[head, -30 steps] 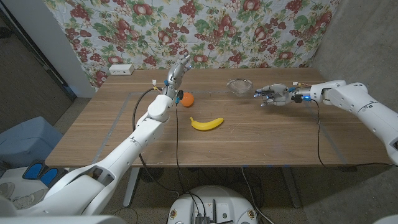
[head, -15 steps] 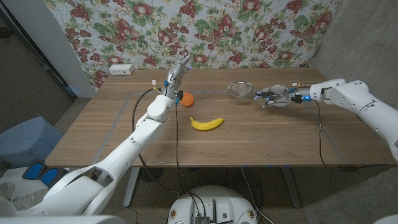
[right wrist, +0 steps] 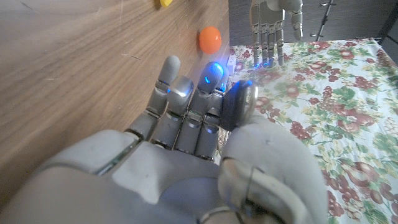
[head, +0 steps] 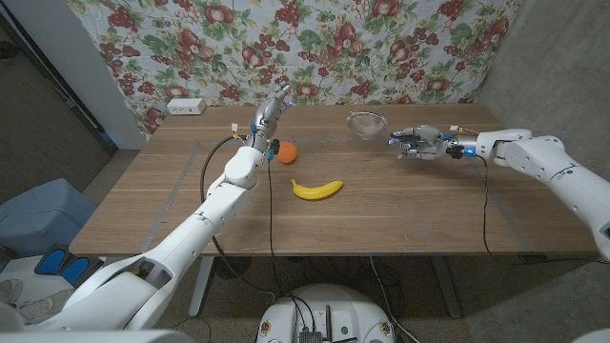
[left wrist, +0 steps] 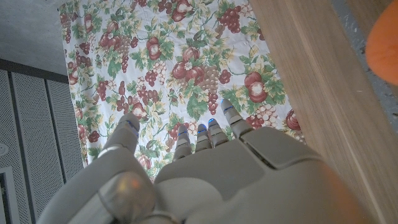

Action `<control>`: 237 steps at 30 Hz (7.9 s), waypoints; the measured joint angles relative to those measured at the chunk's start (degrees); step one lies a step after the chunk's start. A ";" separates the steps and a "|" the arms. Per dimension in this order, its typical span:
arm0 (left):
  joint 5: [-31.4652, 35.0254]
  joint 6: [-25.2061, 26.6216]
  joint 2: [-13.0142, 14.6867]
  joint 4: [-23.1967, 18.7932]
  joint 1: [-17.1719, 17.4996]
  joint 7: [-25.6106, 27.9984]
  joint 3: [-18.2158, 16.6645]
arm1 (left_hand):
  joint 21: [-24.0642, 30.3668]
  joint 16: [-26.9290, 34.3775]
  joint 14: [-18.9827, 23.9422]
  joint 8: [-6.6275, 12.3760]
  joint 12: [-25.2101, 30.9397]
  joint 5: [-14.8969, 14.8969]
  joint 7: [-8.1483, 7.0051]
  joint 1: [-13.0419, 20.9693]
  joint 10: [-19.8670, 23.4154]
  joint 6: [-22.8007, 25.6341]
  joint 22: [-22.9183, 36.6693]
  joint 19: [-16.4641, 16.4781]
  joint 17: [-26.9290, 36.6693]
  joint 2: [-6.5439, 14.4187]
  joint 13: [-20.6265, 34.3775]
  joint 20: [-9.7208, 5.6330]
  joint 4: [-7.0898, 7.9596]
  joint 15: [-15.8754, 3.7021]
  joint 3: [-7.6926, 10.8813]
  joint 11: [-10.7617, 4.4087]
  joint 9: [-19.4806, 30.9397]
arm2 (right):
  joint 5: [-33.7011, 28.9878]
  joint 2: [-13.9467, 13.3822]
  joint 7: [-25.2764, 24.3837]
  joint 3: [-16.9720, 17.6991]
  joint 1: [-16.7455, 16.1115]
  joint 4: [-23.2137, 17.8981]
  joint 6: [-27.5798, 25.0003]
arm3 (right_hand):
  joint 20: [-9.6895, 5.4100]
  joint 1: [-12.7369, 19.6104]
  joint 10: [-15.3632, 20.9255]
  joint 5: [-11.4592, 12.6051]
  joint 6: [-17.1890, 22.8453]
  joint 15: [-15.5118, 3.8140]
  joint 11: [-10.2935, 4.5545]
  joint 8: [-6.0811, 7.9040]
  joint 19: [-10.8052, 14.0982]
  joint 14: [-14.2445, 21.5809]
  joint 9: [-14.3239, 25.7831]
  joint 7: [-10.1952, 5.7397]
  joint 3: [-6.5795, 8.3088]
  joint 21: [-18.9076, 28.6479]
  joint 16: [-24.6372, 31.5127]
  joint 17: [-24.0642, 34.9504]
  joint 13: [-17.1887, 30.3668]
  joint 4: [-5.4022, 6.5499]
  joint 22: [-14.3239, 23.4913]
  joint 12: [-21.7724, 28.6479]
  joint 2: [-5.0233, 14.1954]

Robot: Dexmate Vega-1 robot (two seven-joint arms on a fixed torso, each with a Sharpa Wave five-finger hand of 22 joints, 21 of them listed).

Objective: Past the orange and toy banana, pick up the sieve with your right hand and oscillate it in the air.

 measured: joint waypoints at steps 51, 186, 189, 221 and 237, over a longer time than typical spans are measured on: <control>0.30 -0.03 0.06 -0.52 0.31 0.45 -0.05 | -0.60 0.00 0.00 0.00 0.00 0.00 0.41 0.01 0.00 0.41 0.00 0.00 0.00 0.01 0.00 0.00 -0.07 0.00 0.38 0.00 0.00 | 2.41 6.94 14.62 3.48 2.62 14.12 6.37 | 0.00 -0.39 0.00 0.22 0.47 0.11 0.00 0.00 0.00 -0.52 -0.55 -0.28 -0.42 0.00 -0.42 0.00 -0.57 0.40 -0.15 0.00 -0.39; 0.41 -0.81 0.42 -2.25 2.02 1.18 -0.70 | -2.14 0.00 0.00 0.00 0.00 0.00 1.02 -0.75 0.00 0.41 0.27 1.02 0.00 -0.14 0.00 0.20 -0.22 0.00 1.66 0.00 0.00 | -1.67 -1.78 2.50 -1.60 1.20 -1.87 -2.74 | -0.01 -0.72 -0.21 0.22 -0.09 0.21 0.20 -0.30 -0.81 -1.02 -2.77 0.54 -0.15 -0.63 -1.06 0.00 -1.56 -0.01 -0.13 0.43 0.35; 0.37 -0.80 0.42 -2.24 2.02 1.17 -0.71 | -2.14 0.00 0.00 0.00 0.00 0.00 1.02 -0.75 0.00 0.41 0.27 1.02 0.00 -0.14 0.00 0.20 -0.15 0.00 1.73 0.00 0.00 | -1.94 -2.14 2.04 -2.02 1.42 -2.43 -3.45 | -0.06 -0.50 -0.21 0.21 -0.01 0.21 0.20 -0.30 -0.76 -1.02 -2.94 0.62 -0.15 -0.63 -1.06 0.00 -1.63 -0.01 -0.13 0.44 0.56; 0.26 -0.87 0.80 -2.60 2.26 1.12 -0.99 | -2.50 0.00 0.00 0.00 0.00 0.00 1.02 -0.75 0.00 0.41 0.27 1.02 0.00 -0.14 0.00 0.20 -0.15 0.00 1.73 0.00 0.00 | -5.09 -0.86 0.18 -5.96 5.32 0.43 -8.28 | -0.21 0.42 -0.31 -0.27 -0.54 0.22 0.31 -0.73 -0.60 -1.01 -3.97 1.15 0.26 -0.63 -1.06 -0.16 -2.16 -0.54 -0.01 0.43 0.41; 0.12 -0.62 0.47 -1.56 1.64 0.82 -0.87 | -2.71 0.00 0.00 0.00 0.00 0.00 1.02 -1.06 0.00 0.40 0.27 1.02 0.00 -0.45 0.00 0.20 -0.35 0.00 1.92 0.00 0.00 | -6.82 0.30 -0.85 -7.05 6.54 2.79 -9.75 | 0.21 0.42 -0.82 -0.44 -0.84 0.23 0.82 -0.73 -0.19 -1.02 -4.53 1.45 0.67 -0.17 -1.28 -0.31 -2.64 -0.61 -0.02 0.43 0.41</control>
